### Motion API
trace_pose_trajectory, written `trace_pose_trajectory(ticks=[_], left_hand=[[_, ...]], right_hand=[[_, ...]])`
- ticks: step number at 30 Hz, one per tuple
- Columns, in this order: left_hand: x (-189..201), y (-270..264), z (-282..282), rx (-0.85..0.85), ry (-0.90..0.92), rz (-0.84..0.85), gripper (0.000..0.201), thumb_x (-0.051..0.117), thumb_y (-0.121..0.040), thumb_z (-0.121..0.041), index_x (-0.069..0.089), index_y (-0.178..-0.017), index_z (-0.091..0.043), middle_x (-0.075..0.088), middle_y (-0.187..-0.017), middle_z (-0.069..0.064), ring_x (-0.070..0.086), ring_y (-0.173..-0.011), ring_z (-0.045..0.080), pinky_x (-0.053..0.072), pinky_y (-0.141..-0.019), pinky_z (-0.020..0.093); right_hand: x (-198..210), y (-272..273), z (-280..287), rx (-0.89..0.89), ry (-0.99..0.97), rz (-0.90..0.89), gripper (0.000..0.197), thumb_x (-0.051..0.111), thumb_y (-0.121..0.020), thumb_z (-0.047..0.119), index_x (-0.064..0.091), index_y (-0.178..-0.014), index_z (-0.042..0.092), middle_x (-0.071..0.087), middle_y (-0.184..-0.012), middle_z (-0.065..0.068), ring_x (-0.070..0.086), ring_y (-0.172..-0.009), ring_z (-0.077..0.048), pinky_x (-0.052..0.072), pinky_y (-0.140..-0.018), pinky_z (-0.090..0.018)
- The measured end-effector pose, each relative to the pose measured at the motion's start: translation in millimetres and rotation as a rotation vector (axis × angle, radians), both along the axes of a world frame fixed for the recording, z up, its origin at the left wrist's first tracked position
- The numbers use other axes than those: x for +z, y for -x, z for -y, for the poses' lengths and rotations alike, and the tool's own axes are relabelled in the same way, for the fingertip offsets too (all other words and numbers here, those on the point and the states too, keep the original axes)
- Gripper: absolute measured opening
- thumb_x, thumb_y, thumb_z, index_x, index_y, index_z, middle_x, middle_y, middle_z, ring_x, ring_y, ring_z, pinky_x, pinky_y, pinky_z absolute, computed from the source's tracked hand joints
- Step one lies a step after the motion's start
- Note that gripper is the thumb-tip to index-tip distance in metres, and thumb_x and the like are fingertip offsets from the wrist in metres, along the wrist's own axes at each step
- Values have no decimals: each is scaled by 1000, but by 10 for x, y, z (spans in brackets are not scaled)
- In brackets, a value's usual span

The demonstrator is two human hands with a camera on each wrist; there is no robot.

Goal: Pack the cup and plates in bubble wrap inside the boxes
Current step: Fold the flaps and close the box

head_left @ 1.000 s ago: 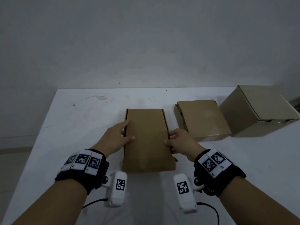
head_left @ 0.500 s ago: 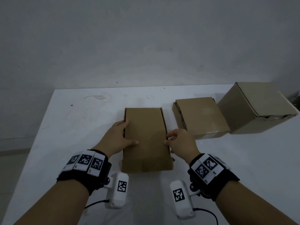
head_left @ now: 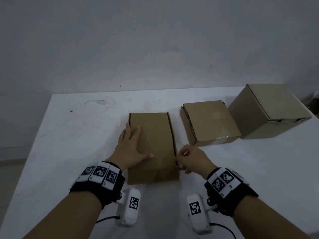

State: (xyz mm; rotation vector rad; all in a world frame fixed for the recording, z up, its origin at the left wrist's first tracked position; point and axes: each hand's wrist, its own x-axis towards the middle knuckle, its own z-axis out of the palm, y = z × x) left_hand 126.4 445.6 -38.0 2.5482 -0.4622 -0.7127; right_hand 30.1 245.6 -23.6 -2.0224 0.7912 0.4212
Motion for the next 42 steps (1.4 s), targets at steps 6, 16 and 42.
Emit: trace_pose_trajectory(ticks=[6,16,42], left_hand=[[-21,-113,112,-22,-71,12,127,72,-62,-65,-15,-148,-30,-37,-150,6,-29,-141,25,-3,-117,50],[-82,-158,217,37,-28,-39,139,78,-49,-67,-15,-147,-35,-43,-146,2,-32,-139,25,-3,-117,48],[-74,-137,218,56,17,-30,136,80,-51,-62,-12,-148,-35,-41,-148,1,-30,-140,25,-3,-117,47]], right_hand=[[-61,249,38,-96,-305,-86,23,78,-74,5,59,-87,5,67,-95,-23,68,-71,-28,59,-66,-33],[-167,356,82,-142,-542,8,15,71,-78,-4,61,-85,4,63,-87,-15,65,-73,-19,58,-66,-26],[-245,372,20,-114,-339,92,27,75,-75,-2,57,-91,11,63,-85,-16,63,-73,-20,56,-68,-26]])
